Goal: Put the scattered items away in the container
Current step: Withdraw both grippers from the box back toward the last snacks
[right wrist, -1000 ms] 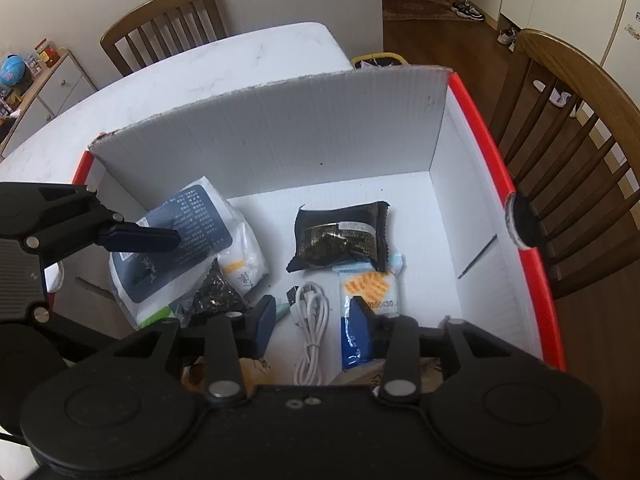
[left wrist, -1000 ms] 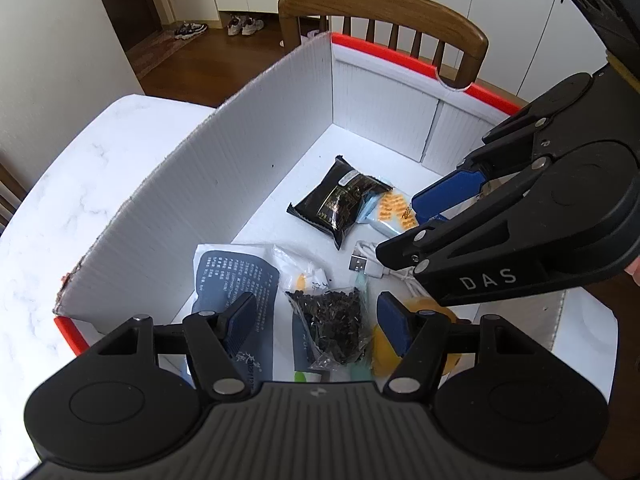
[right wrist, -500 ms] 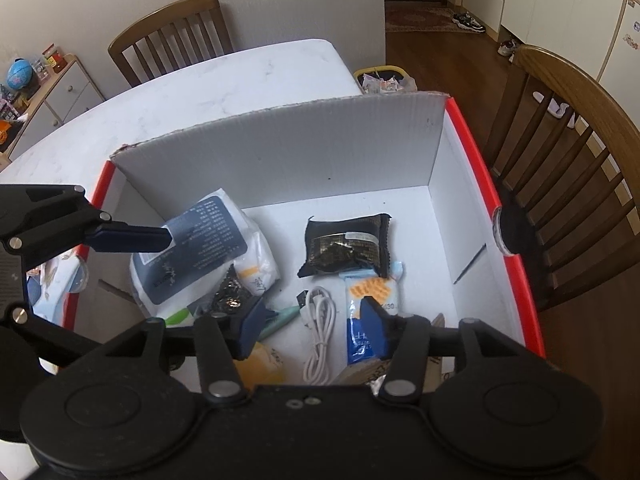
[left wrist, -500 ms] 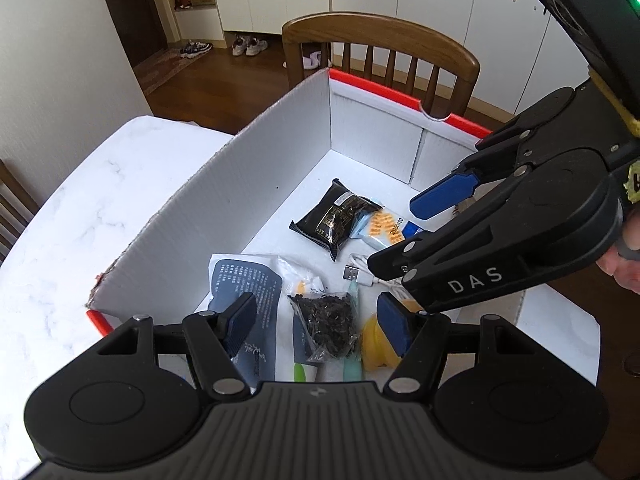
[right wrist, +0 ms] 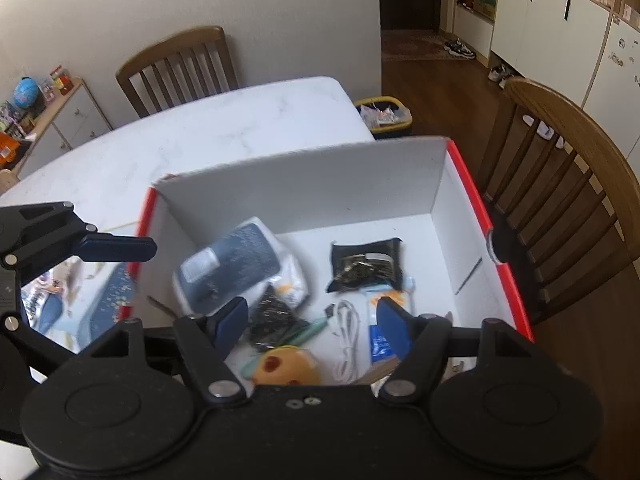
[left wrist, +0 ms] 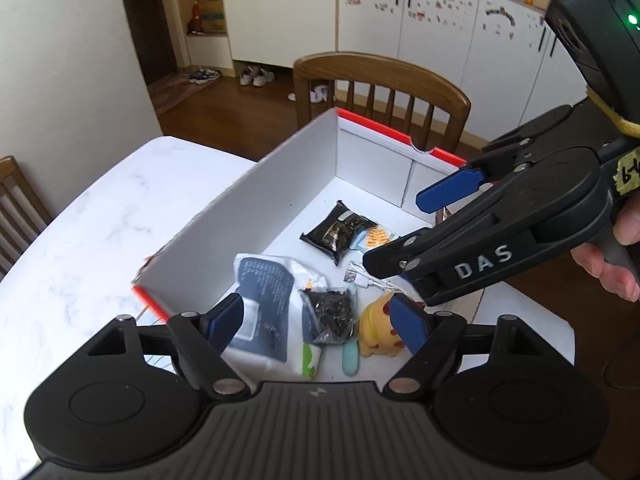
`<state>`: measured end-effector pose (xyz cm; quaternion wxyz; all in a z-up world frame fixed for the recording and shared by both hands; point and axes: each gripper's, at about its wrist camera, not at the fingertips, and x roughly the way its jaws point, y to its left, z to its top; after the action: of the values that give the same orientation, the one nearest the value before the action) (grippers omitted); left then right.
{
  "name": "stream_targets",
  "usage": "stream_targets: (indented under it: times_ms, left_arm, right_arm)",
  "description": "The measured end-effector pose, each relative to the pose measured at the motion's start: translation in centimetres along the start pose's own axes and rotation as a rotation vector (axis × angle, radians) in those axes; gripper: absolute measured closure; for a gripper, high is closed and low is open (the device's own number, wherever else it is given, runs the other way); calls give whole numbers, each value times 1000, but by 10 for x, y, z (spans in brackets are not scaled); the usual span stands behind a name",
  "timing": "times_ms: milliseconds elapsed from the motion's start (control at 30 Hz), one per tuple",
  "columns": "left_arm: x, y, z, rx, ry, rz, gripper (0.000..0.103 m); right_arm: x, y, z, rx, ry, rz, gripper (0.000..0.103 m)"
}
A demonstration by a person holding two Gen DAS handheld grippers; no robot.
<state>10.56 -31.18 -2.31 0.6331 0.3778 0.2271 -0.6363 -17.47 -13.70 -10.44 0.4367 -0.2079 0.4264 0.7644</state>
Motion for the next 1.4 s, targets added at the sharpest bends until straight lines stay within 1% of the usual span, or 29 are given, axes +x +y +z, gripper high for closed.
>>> stream_targets:
  times_ms: [200,400,567,900,967,1100,1267,1300,1333,1400]
  left_arm:
    - [-25,11,-18,-31,-33,21,21]
    - [-55,31,-38,-69,-60,32,20]
    - [-82,53,-60,-104,-83,59,20]
    - [-120,98,-110,-179,-96,123,19]
    - [-125,106,-120,-192,-95,134,18]
    - [-131,122,-141,-222,-82,146,11]
    - [-136,142,-166,-256,-74,151,9]
    - [-137,146,-171,-263,-72,151,3]
    - [-138,149,-176,-267,-73,153,0]
    - [-138,156,-185,-279,-72,157,0]
  right_arm:
    - [-19,26,-1,-13,-45,8,30]
    - [-24,62,2,-38,-64,27,28]
    - [-22,94,4,-56,-74,38,28]
    - [-3,157,7,-91,-64,65,27]
    - [2,170,8,-97,-62,68,27]
    - [12,193,10,-109,-55,72,26]
    - [26,219,10,-118,-40,74,25]
    - [28,224,10,-120,-38,73,25]
    - [31,228,10,-120,-36,71,25]
    - [37,238,11,-127,-33,62,24]
